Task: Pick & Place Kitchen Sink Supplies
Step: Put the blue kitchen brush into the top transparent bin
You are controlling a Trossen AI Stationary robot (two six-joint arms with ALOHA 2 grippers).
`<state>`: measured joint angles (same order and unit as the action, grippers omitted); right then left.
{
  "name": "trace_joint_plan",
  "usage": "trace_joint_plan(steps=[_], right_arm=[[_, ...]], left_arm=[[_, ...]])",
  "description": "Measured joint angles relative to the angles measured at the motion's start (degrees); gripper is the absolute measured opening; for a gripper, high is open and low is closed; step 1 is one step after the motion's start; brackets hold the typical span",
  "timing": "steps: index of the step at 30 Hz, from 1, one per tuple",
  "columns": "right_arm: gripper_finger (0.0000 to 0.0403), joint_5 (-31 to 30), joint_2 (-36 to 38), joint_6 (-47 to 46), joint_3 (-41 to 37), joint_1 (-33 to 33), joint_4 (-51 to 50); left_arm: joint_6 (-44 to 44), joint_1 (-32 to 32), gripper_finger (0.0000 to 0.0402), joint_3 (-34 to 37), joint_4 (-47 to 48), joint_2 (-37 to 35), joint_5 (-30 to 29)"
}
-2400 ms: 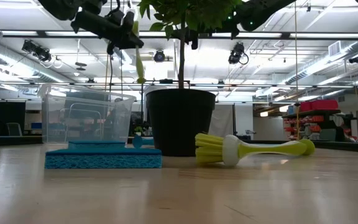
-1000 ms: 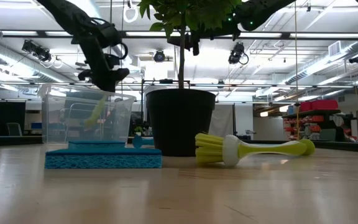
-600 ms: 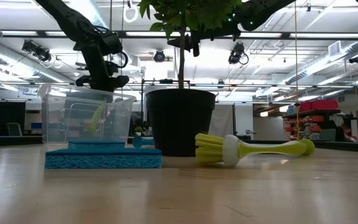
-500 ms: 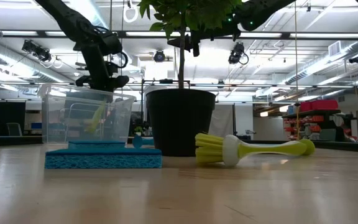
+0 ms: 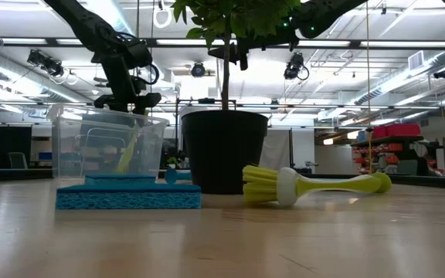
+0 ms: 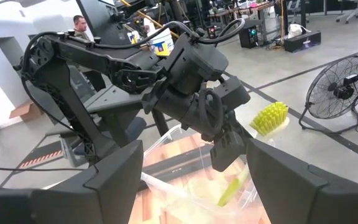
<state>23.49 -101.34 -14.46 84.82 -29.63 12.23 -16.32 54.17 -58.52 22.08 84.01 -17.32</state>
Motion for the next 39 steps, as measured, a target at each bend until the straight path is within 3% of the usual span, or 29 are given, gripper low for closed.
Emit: trace_joint_plan(steps=[9, 16, 21, 25, 39], right_arm=[[0.0285, 1.63, -0.01, 1.46, 0.00, 0.13, 0.02], [0.0285, 1.97, -0.01, 6.31, 0.00, 0.16, -0.33], [0.0285, 5.38, 0.00, 6.46, 0.00, 0.18, -3.18], [0.0285, 4.39, 0.11, 7.47, 0.00, 0.18, -8.21], [0.0285, -2.92, 0.15, -8.31, 0.00, 0.64, -30.71]], left_arm=[[2.31, -0.11, 0.0217, 0.00, 0.55, -4.04, 2.58], [2.36, -0.59, 0.0209, -0.02, 0.62, -12.92, 3.44], [-0.28, -2.82, 0.0201, -0.04, 0.66, -18.49, 9.50], [-1.61, -6.62, 0.0196, -0.04, 0.68, -20.83, 11.19], [-4.03, -19.80, 0.0195, -0.04, 0.78, -21.51, 11.22]])
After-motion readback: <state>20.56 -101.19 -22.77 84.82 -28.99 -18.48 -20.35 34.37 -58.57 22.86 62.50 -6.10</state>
